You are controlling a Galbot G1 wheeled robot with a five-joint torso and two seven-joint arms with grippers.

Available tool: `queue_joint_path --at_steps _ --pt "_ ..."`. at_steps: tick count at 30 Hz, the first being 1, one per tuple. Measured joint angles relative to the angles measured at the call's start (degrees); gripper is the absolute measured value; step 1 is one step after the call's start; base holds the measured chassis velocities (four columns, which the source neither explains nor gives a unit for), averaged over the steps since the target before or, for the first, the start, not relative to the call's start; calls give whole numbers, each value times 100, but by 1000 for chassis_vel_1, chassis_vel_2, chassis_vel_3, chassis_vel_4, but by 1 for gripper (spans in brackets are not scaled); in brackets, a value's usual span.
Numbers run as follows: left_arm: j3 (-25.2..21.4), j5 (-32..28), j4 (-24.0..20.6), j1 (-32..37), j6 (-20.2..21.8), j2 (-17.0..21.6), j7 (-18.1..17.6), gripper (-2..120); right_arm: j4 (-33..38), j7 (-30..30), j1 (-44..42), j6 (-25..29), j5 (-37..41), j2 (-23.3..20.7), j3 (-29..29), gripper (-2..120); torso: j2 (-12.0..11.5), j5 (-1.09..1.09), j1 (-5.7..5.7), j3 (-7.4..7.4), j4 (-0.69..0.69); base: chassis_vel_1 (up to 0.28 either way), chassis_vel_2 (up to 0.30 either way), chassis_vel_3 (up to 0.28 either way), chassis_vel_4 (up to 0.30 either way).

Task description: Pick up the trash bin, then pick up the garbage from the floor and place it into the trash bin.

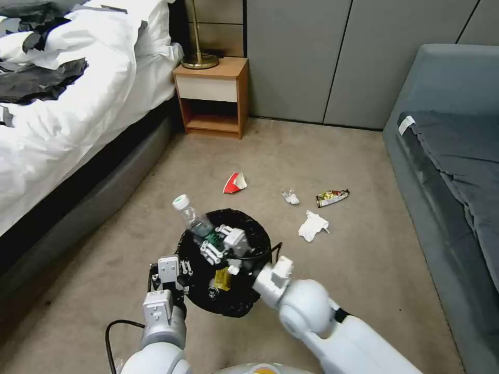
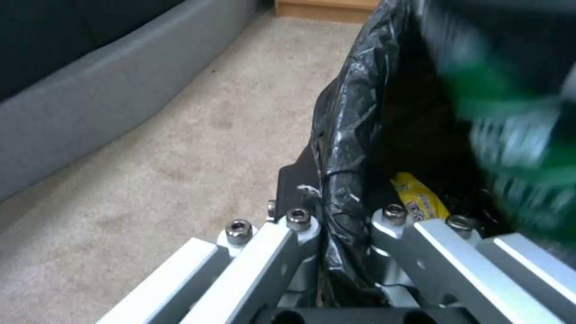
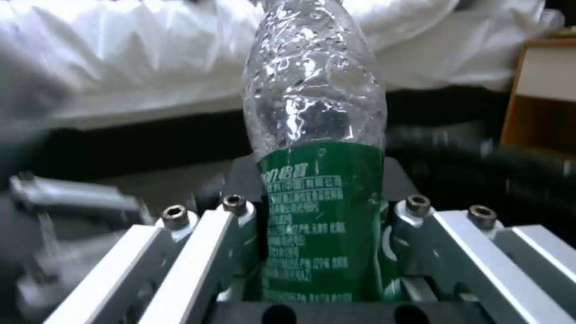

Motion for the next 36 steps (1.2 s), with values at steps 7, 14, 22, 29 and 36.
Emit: queue_joint_path --at_steps 7,14,22,29,36 --pt "-134 -96 -91 -3 16 37 3 3 -215 9 -72 45 -54 -54 67 25 0 0 0 0 0 0 0 0 0" --pt "-217 -165 -154 -38 54 69 -3 3 -144 -31 -241 66 -140 -116 214 52 0 1 0 0 0 0 0 0 0" --pt "-233 -171 -167 -41 57 75 -14 3 16 -101 -358 80 -180 -194 380 81 0 1 0 0 0 0 0 0 0" --pt "-232 -158 -167 -55 58 77 -19 3 211 -112 -389 73 -198 -209 482 100 0 1 0 0 1 0 0 0 0" --pt "-221 -136 -119 -77 62 78 -19 3 535 -116 -397 78 -262 -204 626 100 0 1 0 0 0 0 0 0 0"
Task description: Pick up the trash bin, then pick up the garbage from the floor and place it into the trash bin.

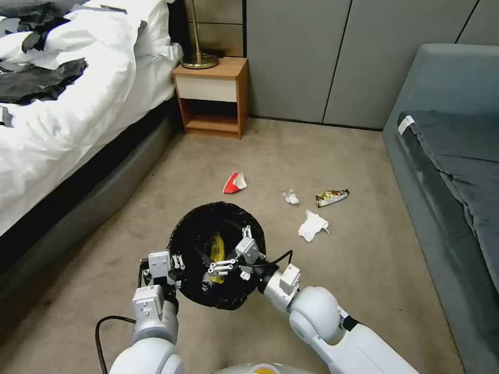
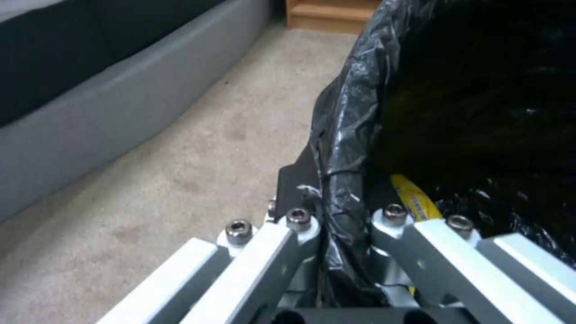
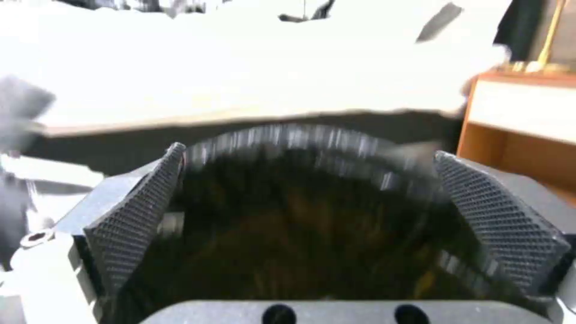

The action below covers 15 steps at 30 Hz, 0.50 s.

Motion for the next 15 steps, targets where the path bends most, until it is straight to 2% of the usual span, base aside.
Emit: queue_joint_path --at_steps 8,10,11,14,15 --pt "0 64 60 -22 0 -4 3 3 955 117 -81 96 -253 137 702 100 0 0 0 0 1 0 0 0 0" --pt "-16 71 71 -36 -4 -10 9 3 1383 359 -336 112 -298 231 1031 100 0 -1 0 0 1 0 0 0 0" --pt "-16 71 71 -36 -4 -10 9 3 1383 359 -336 112 -298 231 1031 100 0 -1 0 0 1 0 0 0 0" --pt "-73 69 71 -72 -25 -30 11 3 1788 691 -1212 320 -671 447 1682 100 0 0 0 0 -1 0 0 0 0" --pt "-73 69 71 -72 -25 -30 11 3 1788 691 -1212 320 -671 447 1682 100 0 0 0 0 -1 0 0 0 0"
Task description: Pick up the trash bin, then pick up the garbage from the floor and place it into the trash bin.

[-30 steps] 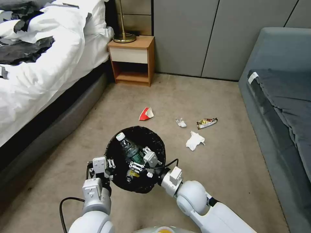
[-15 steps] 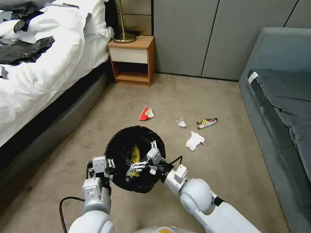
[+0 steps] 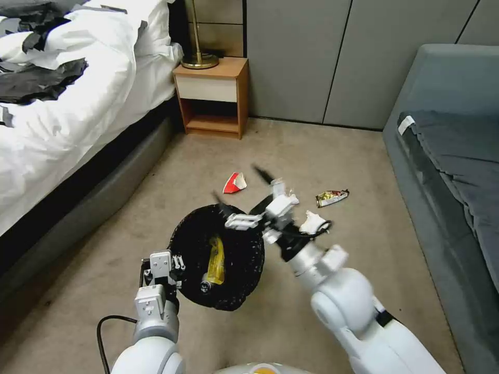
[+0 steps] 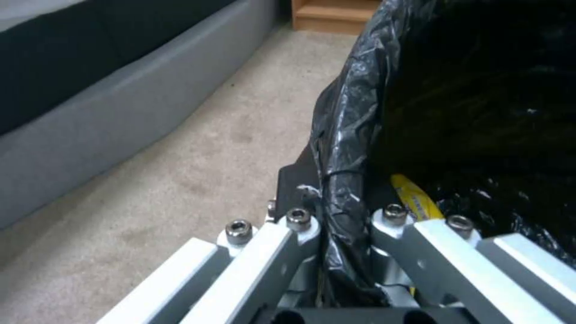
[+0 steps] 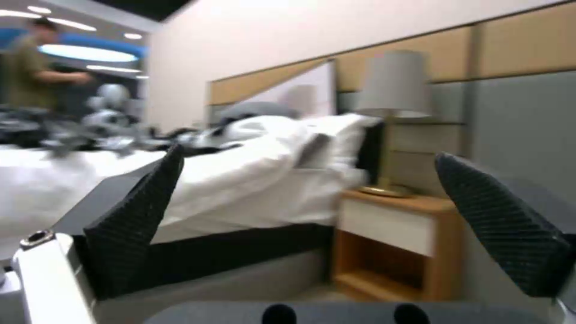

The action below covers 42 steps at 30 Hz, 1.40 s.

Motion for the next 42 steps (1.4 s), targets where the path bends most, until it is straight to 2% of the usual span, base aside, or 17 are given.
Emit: queue_joint_path --at_steps 2,7,17,28,42 --pt "-18 -6 1 -11 -16 0 3 3 84 90 -530 260 -276 111 341 100 0 0 0 0 0 0 0 0 0" --pt "-35 -10 34 -33 -74 -1 4 3 27 317 -1126 640 -540 349 747 100 0 0 0 0 0 0 0 0 0" --pt "-78 -26 6 -73 -133 -13 5 3 -414 455 -1470 999 -643 622 1209 100 0 0 0 0 1 0 0 0 0" --pt "-115 -61 -35 -58 -165 -21 0 3 -669 597 -1547 1078 -510 700 1336 100 0 0 0 0 1 0 0 0 0" --pt "-88 -30 32 -104 -195 -68 -18 3 -611 617 -1562 1156 -444 714 1395 100 0 0 -1 -1 1 -8 8 7 -6"
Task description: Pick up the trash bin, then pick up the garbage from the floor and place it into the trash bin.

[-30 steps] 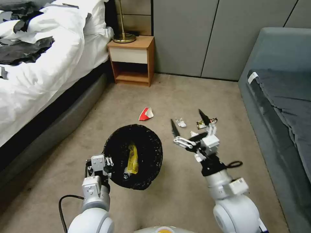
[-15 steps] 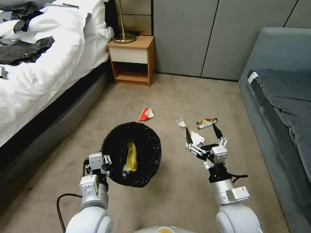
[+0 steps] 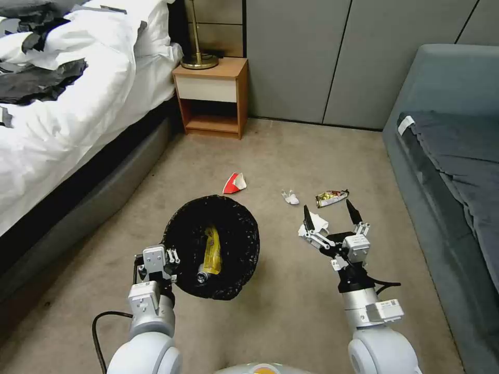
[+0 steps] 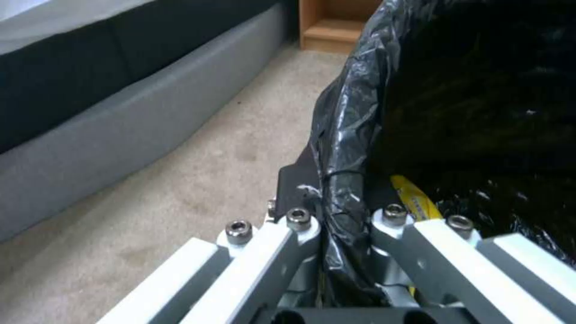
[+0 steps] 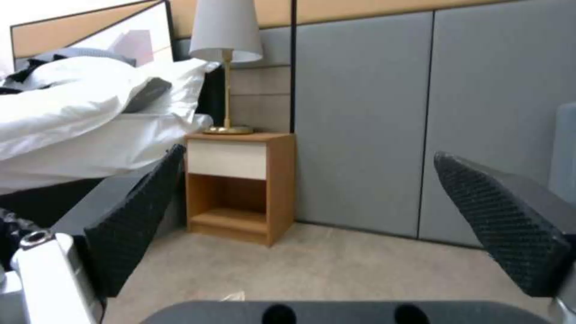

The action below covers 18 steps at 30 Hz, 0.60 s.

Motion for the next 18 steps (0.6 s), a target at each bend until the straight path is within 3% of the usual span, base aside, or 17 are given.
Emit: queue_joint_path --at_steps 18 --pt "78 -32 105 -113 9 -5 -75 3 46 -24 73 -51 -2 5 88 100 0 1 2 1 0 -129 135 141 -134"
